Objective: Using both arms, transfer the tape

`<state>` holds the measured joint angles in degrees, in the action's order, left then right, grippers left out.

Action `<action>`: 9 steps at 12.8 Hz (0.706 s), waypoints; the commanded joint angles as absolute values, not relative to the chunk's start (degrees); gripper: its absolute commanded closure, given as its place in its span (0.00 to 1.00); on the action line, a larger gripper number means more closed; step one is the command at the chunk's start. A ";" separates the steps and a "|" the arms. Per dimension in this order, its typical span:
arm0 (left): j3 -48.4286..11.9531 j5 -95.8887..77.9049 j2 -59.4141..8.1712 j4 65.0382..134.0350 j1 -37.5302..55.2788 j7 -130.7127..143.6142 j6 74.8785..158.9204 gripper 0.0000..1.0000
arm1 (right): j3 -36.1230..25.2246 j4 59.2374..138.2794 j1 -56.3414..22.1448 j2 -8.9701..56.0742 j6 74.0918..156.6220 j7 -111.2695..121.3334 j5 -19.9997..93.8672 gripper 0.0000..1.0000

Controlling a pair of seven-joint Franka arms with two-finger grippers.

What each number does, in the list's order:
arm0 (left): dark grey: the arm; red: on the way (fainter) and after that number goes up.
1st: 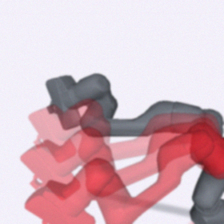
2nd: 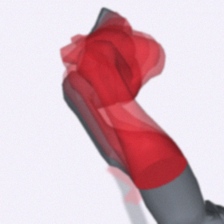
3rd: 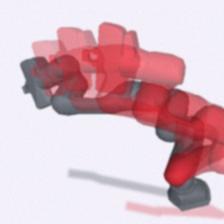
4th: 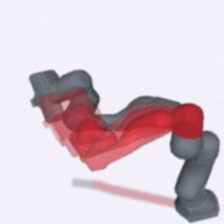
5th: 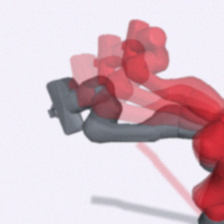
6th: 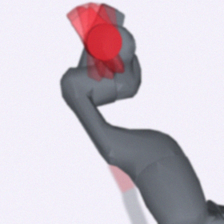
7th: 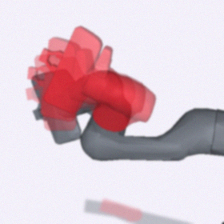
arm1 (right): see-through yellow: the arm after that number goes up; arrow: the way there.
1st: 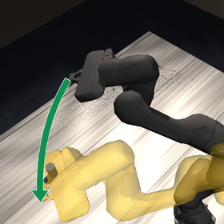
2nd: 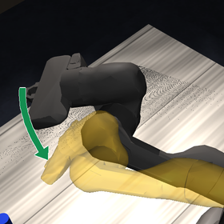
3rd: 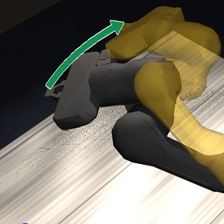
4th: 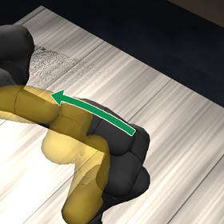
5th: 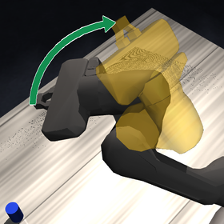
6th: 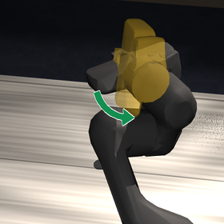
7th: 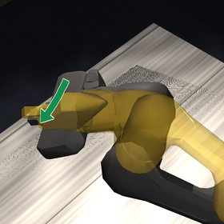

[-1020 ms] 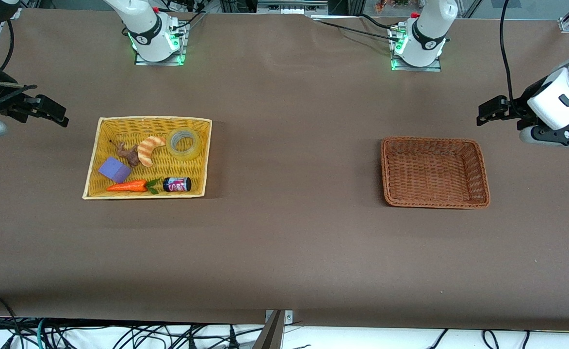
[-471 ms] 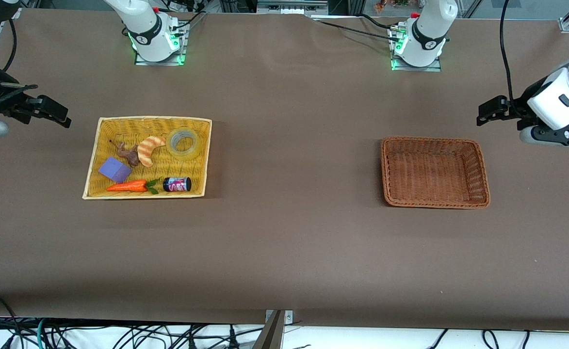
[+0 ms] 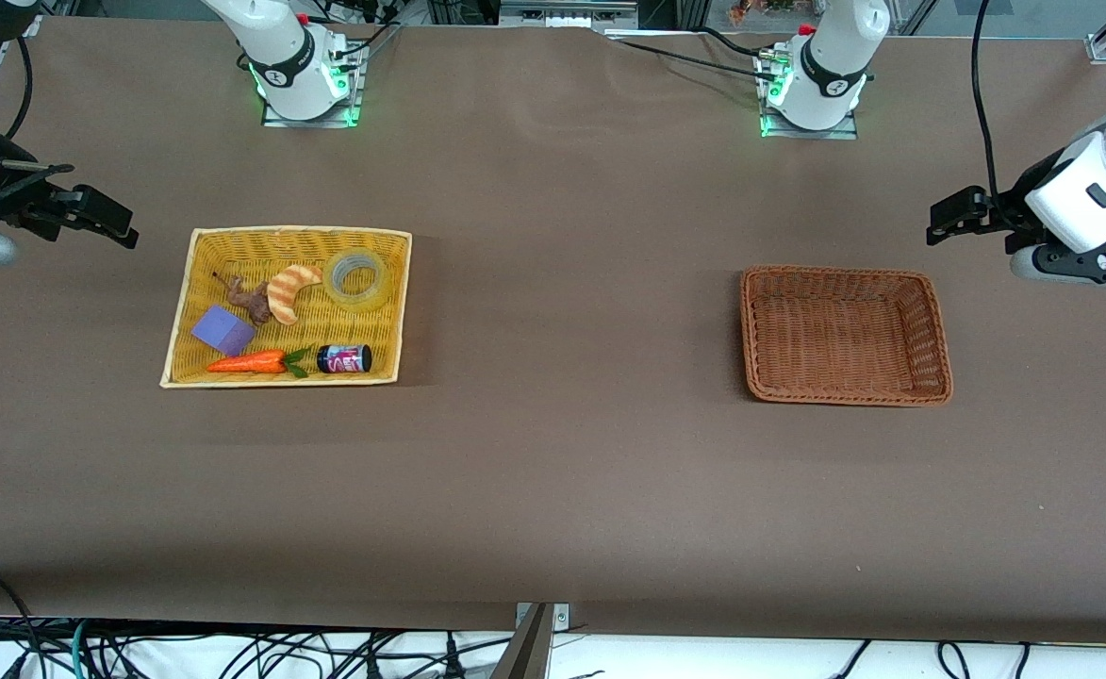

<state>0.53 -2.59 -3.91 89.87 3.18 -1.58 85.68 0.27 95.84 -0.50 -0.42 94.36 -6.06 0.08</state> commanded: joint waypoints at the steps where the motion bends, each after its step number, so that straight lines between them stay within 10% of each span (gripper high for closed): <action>1: 0.44 -1.93 -2.99 90.53 3.16 -1.76 86.40 0.00 | 0.97 95.98 0.35 -1.14 93.96 -5.27 0.88 0.00; 9: 0.44 -2.02 -2.99 90.53 3.16 -1.76 86.57 0.00 | 0.97 95.98 0.35 -1.06 93.34 -5.71 0.97 0.00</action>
